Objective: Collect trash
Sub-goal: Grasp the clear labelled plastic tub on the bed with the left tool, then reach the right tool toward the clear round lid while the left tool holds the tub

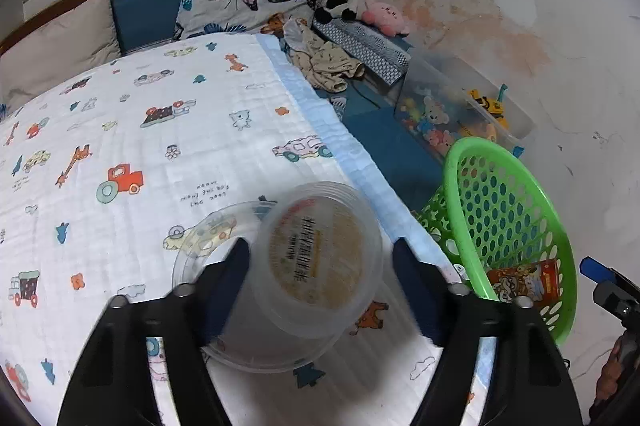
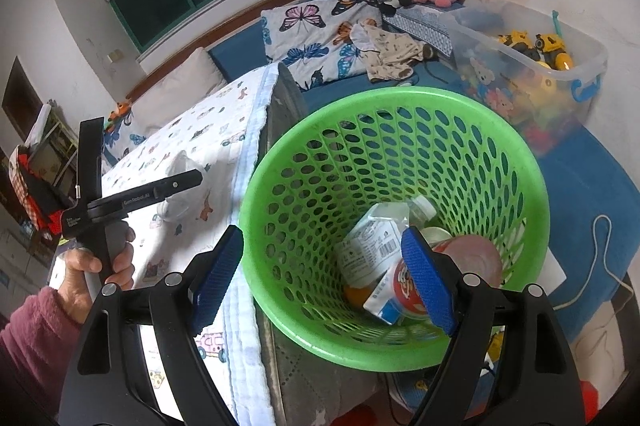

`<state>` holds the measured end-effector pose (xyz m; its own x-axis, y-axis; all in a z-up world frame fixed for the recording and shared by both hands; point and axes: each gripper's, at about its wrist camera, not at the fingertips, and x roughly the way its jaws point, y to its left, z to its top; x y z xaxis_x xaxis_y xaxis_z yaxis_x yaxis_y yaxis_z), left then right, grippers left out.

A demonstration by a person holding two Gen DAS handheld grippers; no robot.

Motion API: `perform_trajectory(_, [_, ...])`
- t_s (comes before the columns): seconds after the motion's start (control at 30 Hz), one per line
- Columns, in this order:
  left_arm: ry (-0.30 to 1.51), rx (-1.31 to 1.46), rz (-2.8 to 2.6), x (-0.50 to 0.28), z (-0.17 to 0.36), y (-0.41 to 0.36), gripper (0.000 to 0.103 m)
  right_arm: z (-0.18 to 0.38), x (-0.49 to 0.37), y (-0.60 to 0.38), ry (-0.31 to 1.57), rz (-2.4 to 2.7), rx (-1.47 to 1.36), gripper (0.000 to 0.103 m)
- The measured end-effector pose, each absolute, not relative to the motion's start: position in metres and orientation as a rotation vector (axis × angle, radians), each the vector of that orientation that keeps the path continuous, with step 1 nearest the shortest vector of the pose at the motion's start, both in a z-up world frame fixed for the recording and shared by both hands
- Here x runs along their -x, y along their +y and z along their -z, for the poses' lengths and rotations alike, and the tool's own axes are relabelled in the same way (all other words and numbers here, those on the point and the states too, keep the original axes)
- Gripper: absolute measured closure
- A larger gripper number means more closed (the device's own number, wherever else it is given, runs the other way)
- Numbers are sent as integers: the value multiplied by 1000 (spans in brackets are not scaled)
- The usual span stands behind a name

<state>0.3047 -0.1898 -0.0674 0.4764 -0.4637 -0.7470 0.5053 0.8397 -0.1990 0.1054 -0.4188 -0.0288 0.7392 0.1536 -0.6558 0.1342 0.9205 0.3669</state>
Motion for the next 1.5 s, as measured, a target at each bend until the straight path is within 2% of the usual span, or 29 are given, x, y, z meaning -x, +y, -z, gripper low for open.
perform_trajectory(0.23, [867, -40, 604, -294, 62, -181, 43, 30, -105, -418, 742, -17, -415, 22])
perform_trajectory(0.63, [797, 9, 591, -248, 30, -118, 43, 32, -121, -400, 748, -77, -404, 22])
perform_trajectory(1.27, [782, 91, 478, -235, 22, -50, 43, 28, -208, -291, 795, -330, -156, 22])
perform_trajectory(1.5, [790, 111, 463, -233, 26, -40, 43, 36, -245, -250, 818, -415, -68, 18])
